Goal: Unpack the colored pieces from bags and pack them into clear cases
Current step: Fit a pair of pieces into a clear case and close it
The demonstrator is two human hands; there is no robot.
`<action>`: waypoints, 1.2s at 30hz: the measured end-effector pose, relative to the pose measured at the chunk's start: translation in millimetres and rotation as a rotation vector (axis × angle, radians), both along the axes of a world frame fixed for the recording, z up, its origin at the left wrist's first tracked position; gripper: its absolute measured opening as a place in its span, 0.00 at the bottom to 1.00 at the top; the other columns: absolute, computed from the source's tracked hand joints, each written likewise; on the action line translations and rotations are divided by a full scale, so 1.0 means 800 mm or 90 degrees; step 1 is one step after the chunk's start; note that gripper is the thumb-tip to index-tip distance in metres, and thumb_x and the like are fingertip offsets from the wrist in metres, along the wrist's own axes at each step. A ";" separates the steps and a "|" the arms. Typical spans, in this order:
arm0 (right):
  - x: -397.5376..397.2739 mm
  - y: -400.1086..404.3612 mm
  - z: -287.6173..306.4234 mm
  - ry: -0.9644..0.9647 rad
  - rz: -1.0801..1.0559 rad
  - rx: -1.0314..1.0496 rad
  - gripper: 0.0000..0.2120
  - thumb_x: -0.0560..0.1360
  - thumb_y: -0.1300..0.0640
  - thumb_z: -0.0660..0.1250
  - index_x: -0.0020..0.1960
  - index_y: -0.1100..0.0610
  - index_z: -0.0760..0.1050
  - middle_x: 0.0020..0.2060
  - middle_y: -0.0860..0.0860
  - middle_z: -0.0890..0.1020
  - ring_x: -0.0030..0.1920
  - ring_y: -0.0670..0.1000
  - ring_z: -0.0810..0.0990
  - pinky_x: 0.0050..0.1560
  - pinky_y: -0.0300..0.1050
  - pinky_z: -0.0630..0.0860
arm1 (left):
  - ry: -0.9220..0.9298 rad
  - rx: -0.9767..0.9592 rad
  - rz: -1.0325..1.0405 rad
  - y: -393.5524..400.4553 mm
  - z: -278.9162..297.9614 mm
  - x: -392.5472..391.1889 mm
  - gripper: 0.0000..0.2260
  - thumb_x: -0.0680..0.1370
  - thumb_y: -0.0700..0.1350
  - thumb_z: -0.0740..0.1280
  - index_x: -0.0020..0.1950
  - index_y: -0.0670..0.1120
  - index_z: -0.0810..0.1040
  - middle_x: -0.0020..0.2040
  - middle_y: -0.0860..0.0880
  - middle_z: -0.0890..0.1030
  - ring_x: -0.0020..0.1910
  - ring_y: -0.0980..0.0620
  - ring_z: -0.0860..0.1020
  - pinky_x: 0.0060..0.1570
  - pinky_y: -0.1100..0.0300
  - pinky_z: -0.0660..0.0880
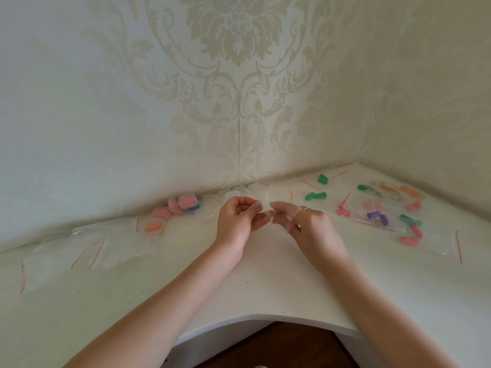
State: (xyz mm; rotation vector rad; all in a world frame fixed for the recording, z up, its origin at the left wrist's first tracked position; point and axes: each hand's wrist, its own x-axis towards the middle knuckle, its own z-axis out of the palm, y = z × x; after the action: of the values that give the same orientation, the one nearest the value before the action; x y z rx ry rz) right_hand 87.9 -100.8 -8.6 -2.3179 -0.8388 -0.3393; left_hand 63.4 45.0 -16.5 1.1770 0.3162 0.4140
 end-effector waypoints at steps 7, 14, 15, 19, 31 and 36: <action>0.015 0.007 -0.012 0.090 0.047 -0.037 0.07 0.78 0.60 0.59 0.47 0.49 0.69 0.40 0.40 0.76 0.44 0.49 0.75 0.45 0.43 0.70 | 0.001 0.103 0.070 0.003 -0.001 0.002 0.05 0.78 0.33 0.64 0.43 0.40 0.72 0.41 0.43 0.74 0.30 0.51 0.82 0.30 0.62 0.78; 0.019 0.008 -0.019 0.089 0.123 0.026 0.12 0.79 0.64 0.60 0.40 0.51 0.70 0.49 0.51 0.79 0.53 0.55 0.79 0.50 0.42 0.70 | -0.054 0.230 0.158 0.006 -0.002 -0.001 0.07 0.78 0.33 0.63 0.42 0.42 0.72 0.41 0.46 0.74 0.28 0.54 0.80 0.31 0.60 0.79; 0.018 0.009 -0.019 0.089 0.124 -0.005 0.13 0.80 0.62 0.59 0.40 0.49 0.70 0.51 0.50 0.79 0.54 0.54 0.78 0.50 0.42 0.69 | -0.054 0.243 0.169 0.007 -0.003 -0.002 0.07 0.78 0.33 0.63 0.41 0.42 0.72 0.40 0.47 0.74 0.28 0.55 0.79 0.31 0.60 0.79; 0.022 0.011 -0.026 0.006 0.131 -0.001 0.11 0.80 0.58 0.55 0.46 0.59 0.75 0.50 0.51 0.79 0.61 0.56 0.75 0.55 0.39 0.67 | -0.047 0.281 0.192 0.010 -0.005 -0.002 0.09 0.78 0.33 0.64 0.40 0.44 0.72 0.41 0.49 0.74 0.27 0.54 0.79 0.34 0.54 0.80; 0.016 0.011 -0.026 0.261 0.217 0.172 0.11 0.82 0.57 0.54 0.42 0.51 0.69 0.49 0.37 0.77 0.50 0.41 0.77 0.50 0.38 0.75 | -0.051 0.385 0.265 0.027 -0.002 -0.008 0.13 0.78 0.33 0.62 0.39 0.49 0.69 0.40 0.50 0.74 0.27 0.54 0.79 0.35 0.49 0.80; 0.015 0.012 -0.016 0.335 0.199 0.340 0.12 0.82 0.59 0.51 0.43 0.58 0.68 0.55 0.48 0.78 0.55 0.45 0.78 0.48 0.42 0.80 | -0.055 0.398 0.295 0.032 0.004 -0.010 0.12 0.78 0.33 0.62 0.40 0.49 0.70 0.38 0.50 0.74 0.29 0.49 0.81 0.35 0.47 0.79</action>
State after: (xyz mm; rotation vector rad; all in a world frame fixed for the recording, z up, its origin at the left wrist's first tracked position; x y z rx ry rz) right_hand 99.6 -91.0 -21.4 -1.6333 -0.7155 0.1670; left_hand 55.2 70.3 -13.0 1.6903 0.4003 1.0178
